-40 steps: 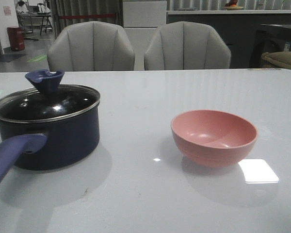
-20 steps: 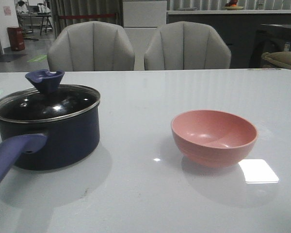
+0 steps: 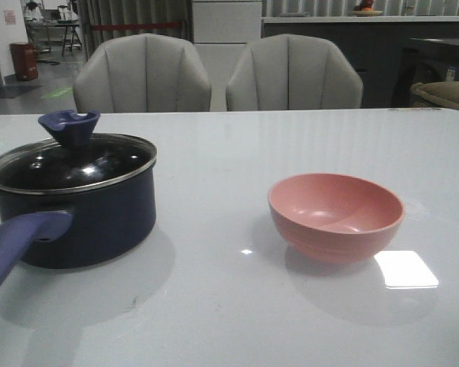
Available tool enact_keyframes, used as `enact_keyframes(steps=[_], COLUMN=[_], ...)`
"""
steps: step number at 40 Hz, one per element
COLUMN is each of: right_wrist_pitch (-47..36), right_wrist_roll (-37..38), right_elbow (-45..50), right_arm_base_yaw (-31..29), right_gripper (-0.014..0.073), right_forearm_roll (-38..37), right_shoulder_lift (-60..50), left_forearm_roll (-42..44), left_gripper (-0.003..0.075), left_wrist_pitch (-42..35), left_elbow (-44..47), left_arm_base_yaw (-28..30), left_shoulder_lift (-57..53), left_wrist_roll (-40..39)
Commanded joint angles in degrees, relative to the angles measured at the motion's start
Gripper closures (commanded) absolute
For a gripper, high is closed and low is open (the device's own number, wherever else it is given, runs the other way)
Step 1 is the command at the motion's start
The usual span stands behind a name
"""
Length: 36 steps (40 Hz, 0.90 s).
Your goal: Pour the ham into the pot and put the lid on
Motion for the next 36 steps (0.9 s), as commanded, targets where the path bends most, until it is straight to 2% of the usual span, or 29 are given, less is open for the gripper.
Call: enact_keyframes(steps=[1,8,15,21,36], right_wrist_pitch=[-4.93,-6.94,-10.85,-10.96,-11.72], right_wrist_roll=[3.38,6.89,10.22,11.38,12.40], right_elbow=[-1.49,2.40,7.99,7.86,7.86], right_arm_base_yaw=[-4.21,-9.09,-9.33,-9.39,-9.39], right_gripper=[0.0445,0.0445,0.0445,0.0445,0.0445], right_forearm_roll=[-4.21,-5.80,-6.74,-9.72,-10.13], right_shoulder_lift=[0.29,-2.16,-5.87,-5.73,-5.73], left_forearm_roll=[-0.42,-0.42,-0.42,-0.42,-0.42], left_gripper=[0.0600,0.0600,0.0600,0.0600,0.0600], left_wrist_pitch=[-4.26,-4.26,-4.26,-4.26,-4.26], left_elbow=[1.15,1.15,1.15,1.15,1.15], left_arm_base_yaw=[-0.27,-0.27,-0.27,-0.27,-0.27], left_shoulder_lift=[-1.19,-1.19,-1.19,-1.11,-1.11], left_wrist_roll=[-0.24,-0.24,-0.24,-0.24,-0.24])
